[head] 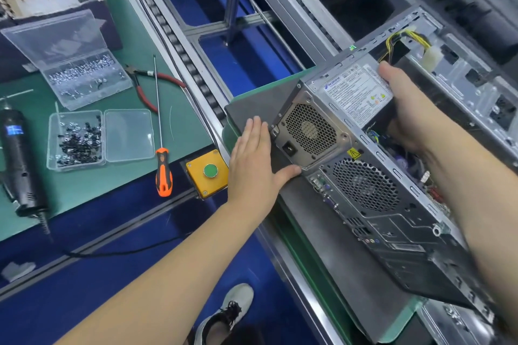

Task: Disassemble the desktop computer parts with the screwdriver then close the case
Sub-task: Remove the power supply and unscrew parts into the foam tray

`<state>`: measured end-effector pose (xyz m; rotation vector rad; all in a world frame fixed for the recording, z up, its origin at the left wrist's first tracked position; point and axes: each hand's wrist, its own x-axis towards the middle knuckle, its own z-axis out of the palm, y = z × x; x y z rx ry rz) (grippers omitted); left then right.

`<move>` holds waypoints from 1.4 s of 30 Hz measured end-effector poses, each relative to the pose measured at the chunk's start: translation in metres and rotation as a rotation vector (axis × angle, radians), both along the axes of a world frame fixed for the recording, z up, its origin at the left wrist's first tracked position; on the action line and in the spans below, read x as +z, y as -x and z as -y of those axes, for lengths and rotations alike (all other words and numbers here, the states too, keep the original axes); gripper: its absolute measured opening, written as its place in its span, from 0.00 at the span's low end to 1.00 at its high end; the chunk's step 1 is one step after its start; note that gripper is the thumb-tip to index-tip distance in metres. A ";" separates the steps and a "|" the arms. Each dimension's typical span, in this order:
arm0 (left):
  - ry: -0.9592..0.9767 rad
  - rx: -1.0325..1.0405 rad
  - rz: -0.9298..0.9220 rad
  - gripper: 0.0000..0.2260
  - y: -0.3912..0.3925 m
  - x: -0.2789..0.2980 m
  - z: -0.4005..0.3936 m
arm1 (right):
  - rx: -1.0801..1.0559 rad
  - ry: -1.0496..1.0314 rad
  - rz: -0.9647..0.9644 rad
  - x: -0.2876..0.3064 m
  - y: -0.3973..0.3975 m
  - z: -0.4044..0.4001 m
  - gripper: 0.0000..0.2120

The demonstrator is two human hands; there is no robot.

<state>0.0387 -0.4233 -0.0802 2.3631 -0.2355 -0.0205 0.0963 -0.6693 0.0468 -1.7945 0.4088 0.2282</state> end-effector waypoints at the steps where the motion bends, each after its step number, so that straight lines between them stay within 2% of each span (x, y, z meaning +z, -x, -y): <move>1: 0.008 -0.003 0.001 0.48 0.000 -0.001 0.000 | 0.007 0.008 -0.005 -0.001 0.000 -0.001 0.23; 5: 0.062 -0.032 -0.002 0.43 0.000 -0.001 -0.006 | 0.003 -0.003 -0.023 -0.001 0.000 0.000 0.23; 9: 0.060 -0.125 0.162 0.19 -0.038 -0.003 -0.035 | 0.031 0.025 -0.013 -0.002 -0.001 0.004 0.24; 11: 0.040 -0.180 0.215 0.11 -0.061 0.000 -0.043 | 0.032 0.029 -0.008 -0.004 -0.001 0.005 0.26; 15: -0.037 -0.309 0.253 0.12 -0.084 -0.002 -0.049 | 0.007 0.028 -0.003 -0.005 0.000 0.006 0.27; 19: -0.112 -0.338 0.251 0.15 -0.091 -0.003 -0.050 | 0.008 0.039 0.008 -0.002 0.001 0.002 0.26; 23: -0.114 -0.363 0.219 0.11 -0.094 -0.002 -0.051 | 0.014 0.070 -0.004 0.002 0.001 -0.002 0.28; 29: -0.084 -0.357 0.189 0.15 -0.092 -0.004 -0.051 | 0.016 0.063 -0.027 0.000 0.003 -0.003 0.28; 32: -0.071 -0.350 0.173 0.19 -0.087 -0.005 -0.052 | 0.025 0.062 -0.097 -0.003 0.001 0.003 0.36; 35: -0.101 -0.293 0.128 0.15 -0.074 0.001 -0.049 | 0.006 0.047 -0.170 -0.002 0.002 0.003 0.49; 37: 0.006 -0.202 0.073 0.16 -0.058 0.014 -0.045 | -0.027 0.034 -0.137 0.001 0.004 0.000 0.54; 38: 0.163 -0.134 0.011 0.18 -0.051 0.025 -0.042 | -0.046 0.061 -0.099 0.004 0.005 -0.001 0.54; 40: 0.614 -0.021 -0.146 0.24 -0.039 0.056 -0.032 | -0.084 0.130 -0.001 0.010 0.007 -0.001 0.46; 42: 0.886 0.044 -0.179 0.28 -0.035 0.090 -0.013 | -0.097 0.142 0.055 0.014 0.009 -0.002 0.37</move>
